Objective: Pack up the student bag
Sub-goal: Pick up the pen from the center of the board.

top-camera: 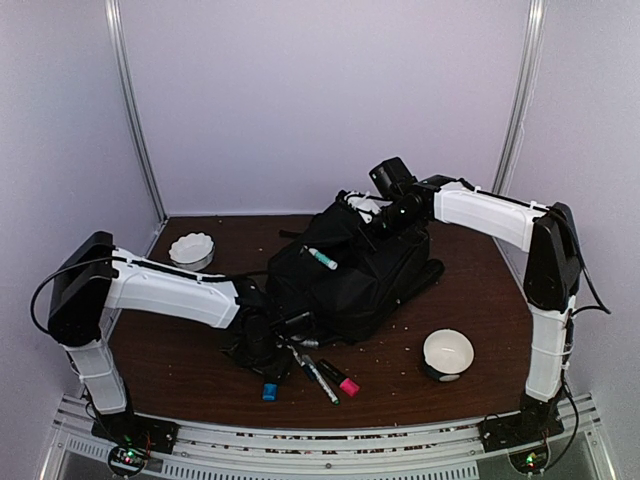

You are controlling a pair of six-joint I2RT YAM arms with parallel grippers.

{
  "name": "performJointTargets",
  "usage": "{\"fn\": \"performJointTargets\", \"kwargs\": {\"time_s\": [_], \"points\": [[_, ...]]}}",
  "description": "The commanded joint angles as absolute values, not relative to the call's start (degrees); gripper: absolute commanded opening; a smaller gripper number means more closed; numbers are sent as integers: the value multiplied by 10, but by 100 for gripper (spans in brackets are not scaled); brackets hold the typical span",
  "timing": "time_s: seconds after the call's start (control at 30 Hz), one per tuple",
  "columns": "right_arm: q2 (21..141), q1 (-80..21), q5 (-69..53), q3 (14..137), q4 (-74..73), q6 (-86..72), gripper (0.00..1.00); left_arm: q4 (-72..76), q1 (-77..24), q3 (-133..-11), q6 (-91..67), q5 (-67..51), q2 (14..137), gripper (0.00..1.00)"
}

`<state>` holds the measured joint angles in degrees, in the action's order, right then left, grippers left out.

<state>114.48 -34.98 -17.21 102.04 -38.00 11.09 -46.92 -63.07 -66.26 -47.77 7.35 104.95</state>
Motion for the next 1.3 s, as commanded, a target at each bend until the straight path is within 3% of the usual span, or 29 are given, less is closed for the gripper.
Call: {"fn": "performJointTargets", "kwargs": {"time_s": [0.0,0.3,0.63,0.8,1.0,1.27], "points": [[1141,-351,-203,1038,-365,105,0,-508,-624,-638,-470,113,1006,63],[1139,-351,-207,1039,-366,103,0,-476,-627,-616,-487,59,949,71],[1140,-351,-214,1038,-366,101,0,-438,-641,-581,-472,-1,968,63],[1139,-351,-214,1038,-367,99,0,-434,-641,-587,-471,-4,993,52],[1137,-351,-216,1037,-367,99,0,-445,-641,-595,-470,-5,1022,49],[1138,-351,-222,1037,-366,99,0,-524,-641,-646,-456,58,1003,20]]}}
